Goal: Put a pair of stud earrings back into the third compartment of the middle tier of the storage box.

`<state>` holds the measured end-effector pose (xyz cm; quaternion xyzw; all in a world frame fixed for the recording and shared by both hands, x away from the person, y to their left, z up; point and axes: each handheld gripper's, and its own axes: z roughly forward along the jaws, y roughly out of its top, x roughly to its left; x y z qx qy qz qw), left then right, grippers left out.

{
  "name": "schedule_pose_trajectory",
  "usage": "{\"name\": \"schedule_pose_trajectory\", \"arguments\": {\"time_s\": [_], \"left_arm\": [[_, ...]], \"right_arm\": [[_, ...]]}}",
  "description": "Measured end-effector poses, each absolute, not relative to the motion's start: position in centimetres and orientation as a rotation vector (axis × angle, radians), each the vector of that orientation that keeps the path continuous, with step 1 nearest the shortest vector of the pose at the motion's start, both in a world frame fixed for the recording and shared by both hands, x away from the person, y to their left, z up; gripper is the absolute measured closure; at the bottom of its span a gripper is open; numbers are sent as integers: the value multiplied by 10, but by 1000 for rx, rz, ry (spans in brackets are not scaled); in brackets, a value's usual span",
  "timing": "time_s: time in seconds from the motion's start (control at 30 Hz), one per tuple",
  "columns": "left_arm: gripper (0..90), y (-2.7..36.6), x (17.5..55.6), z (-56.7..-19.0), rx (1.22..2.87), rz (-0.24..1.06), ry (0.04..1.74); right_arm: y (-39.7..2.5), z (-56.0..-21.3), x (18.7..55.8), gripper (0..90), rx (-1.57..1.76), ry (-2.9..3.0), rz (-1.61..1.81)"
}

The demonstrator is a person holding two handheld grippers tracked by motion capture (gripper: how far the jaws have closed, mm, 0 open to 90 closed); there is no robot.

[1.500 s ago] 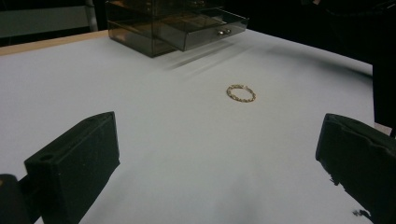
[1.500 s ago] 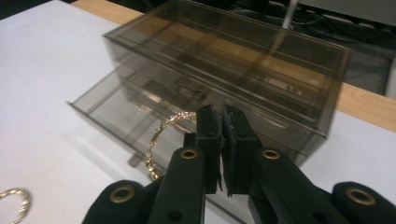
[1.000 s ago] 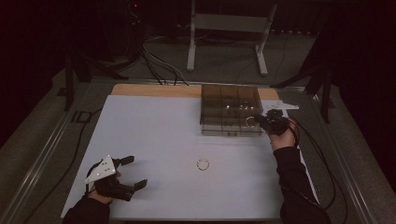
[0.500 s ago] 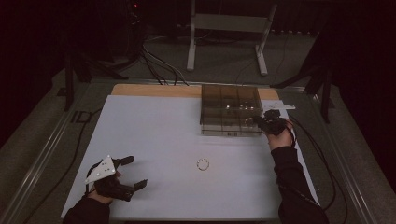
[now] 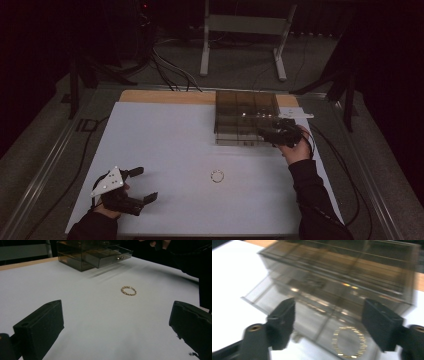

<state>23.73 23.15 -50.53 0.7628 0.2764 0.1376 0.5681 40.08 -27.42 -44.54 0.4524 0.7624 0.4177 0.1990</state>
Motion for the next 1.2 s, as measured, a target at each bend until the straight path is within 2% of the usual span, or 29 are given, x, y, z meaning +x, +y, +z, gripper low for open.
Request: {"name": "schedule_pose_trajectory", "arguments": {"time_s": [0.03, 0.07, 0.1, 0.5, 1.03, 1.07, 1.2], "left_arm": [[6, 232, 237, -505, 1792, 323, 649], [6, 231, 238, -505, 1790, 323, 649], [6, 231, 238, -505, 1788, 322, 651], [6, 232, 237, -505, 1785, 322, 650], [6, 232, 238, -505, 1783, 323, 651], [6, 232, 237, -505, 1781, 322, 651], [6, 232, 238, -505, 1783, 321, 652]], "right_arm": [[-274, -445, 401, 211, 1265, 2132, 1168], [-268, -445, 397, 159, 1254, 2173, 1197], [-265, -444, 396, 147, 1247, 2186, 1217], [-229, -436, 371, 98, 1087, 2290, 1310], [-189, -453, 347, 103, 960, 2395, 1337], [-186, -458, 346, 145, 966, 2398, 1339], [-180, -466, 344, 147, 945, 2432, 1323]]}}
